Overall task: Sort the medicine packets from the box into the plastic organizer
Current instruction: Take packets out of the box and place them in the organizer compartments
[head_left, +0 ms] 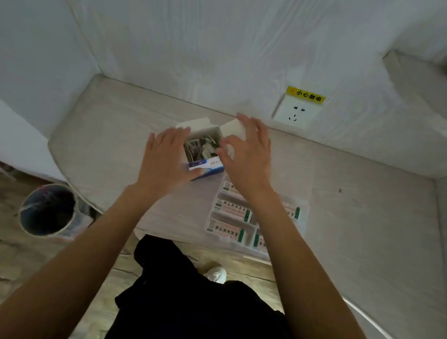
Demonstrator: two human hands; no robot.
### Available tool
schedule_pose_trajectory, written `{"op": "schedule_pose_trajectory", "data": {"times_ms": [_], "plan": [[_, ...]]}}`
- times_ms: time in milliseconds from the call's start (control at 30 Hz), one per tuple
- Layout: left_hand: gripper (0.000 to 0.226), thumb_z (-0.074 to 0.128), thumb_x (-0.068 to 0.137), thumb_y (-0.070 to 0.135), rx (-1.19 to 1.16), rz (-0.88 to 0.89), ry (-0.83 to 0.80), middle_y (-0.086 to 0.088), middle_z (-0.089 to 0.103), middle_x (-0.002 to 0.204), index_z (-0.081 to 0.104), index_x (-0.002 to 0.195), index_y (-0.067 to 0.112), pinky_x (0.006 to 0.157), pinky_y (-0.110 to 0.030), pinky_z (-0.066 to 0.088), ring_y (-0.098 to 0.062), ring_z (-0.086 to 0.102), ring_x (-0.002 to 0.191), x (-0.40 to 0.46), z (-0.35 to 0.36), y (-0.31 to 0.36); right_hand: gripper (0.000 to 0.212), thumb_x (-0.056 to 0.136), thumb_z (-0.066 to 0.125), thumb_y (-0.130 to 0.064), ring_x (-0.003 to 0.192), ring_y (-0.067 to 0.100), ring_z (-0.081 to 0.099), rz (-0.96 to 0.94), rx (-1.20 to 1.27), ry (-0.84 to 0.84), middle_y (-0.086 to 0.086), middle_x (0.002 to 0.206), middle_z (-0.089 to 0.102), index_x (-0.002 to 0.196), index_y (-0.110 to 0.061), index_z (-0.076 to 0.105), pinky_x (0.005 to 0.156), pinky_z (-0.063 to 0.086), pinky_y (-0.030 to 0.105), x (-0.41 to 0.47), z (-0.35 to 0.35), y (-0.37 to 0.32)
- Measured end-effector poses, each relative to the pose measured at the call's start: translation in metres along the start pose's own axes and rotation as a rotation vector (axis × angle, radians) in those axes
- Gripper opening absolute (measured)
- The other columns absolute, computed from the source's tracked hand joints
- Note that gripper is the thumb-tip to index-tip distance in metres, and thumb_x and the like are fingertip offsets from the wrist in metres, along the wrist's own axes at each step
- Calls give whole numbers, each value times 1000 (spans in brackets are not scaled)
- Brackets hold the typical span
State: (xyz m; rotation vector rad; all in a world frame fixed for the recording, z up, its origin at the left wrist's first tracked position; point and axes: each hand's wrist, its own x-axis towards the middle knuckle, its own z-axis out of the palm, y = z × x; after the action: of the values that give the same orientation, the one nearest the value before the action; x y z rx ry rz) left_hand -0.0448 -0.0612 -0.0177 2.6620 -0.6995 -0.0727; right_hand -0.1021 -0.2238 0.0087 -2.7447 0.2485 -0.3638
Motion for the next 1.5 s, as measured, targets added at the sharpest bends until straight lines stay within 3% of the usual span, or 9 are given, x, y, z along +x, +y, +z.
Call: {"op": "schedule_pose_trajectory", "data": {"times_ms": [133, 400, 533, 633, 733, 933, 1067, 1333, 1500], "plan": [[77, 74, 71, 42, 6, -41, 9, -10, 51, 133, 44, 134, 12, 107, -47, 27, -28, 43, 126, 5, 5, -4, 30, 91, 51, -36, 144, 25, 2, 5, -288, -231, -3, 157, 10, 103, -16, 69, 113, 12, 41, 26, 18, -15], [76, 74, 69, 47, -29, -26, 28, -5, 53, 132, 47, 133, 17, 107, -45, 28, -26, 44, 125, 3, 9, -13, 27, 93, 49, -36, 144, 25, -1, 58, -282, -295, -7, 155, 19, 96, -24, 73, 115, 8, 40, 40, 31, -26], [73, 76, 66, 44, -46, -24, 74, -4, 57, 127, 51, 128, 17, 102, -39, 33, -25, 50, 119, 3, 13, -14, 17, 87, 59, -24, 136, 27, 30, 2, -43, -71, 1, 139, 48, 91, -19, 75, 110, 25, 42, 24, 20, -24], [74, 76, 67, 43, -57, -38, 71, -4, 54, 131, 47, 131, 17, 103, -40, 33, -25, 47, 121, 10, 9, -14, 11, 85, 64, -17, 96, 26, 61, 36, 92, 116, 3, 103, 68, 89, -15, 73, 80, 51, 39, 24, 13, -25], [79, 74, 71, 45, -41, -48, 23, -3, 47, 138, 40, 137, 18, 108, -42, 28, -23, 40, 129, 11, 7, -14, 23, 95, 51, -30, 89, 22, 63, 143, 95, -37, 1, 101, 69, 106, -20, 69, 76, 49, 33, 26, 9, -24], [84, 65, 70, 59, -100, 14, 52, -6, 37, 145, 38, 139, 20, 109, -52, 23, -26, 27, 136, 9, 0, -15, 17, 93, 57, -25, 76, 17, 64, 258, 277, 47, 1, 88, 71, 100, -21, 71, 66, 48, 25, 21, 13, -12], [74, 59, 79, 54, -268, 103, 109, -9, 38, 144, 40, 137, 13, 111, -38, 24, -25, 27, 136, 16, -20, -6, 17, 91, 60, -18, 74, 10, 60, 250, 389, 156, 2, 90, 72, 102, -12, 71, 69, 44, 20, 23, 1, -9], [69, 62, 87, 35, -606, 138, -222, 9, 45, 135, 24, 144, 29, 95, -18, 34, -3, 43, 120, 38, -64, 25, 15, 90, 60, -11, 70, -6, 56, 109, 539, 153, -9, 85, 66, 100, -9, 70, 67, 41, 3, 32, -36, -11], [25, 52, 94, 21, -839, 105, -402, 9, 62, 100, 52, 119, 22, 76, -19, 50, -13, 61, 95, 33, -83, 42, 14, 90, 58, -6, 63, -4, 55, 131, 739, 90, -12, 76, 61, 97, -14, 67, 57, 46, 14, 25, -64, -9]]}}
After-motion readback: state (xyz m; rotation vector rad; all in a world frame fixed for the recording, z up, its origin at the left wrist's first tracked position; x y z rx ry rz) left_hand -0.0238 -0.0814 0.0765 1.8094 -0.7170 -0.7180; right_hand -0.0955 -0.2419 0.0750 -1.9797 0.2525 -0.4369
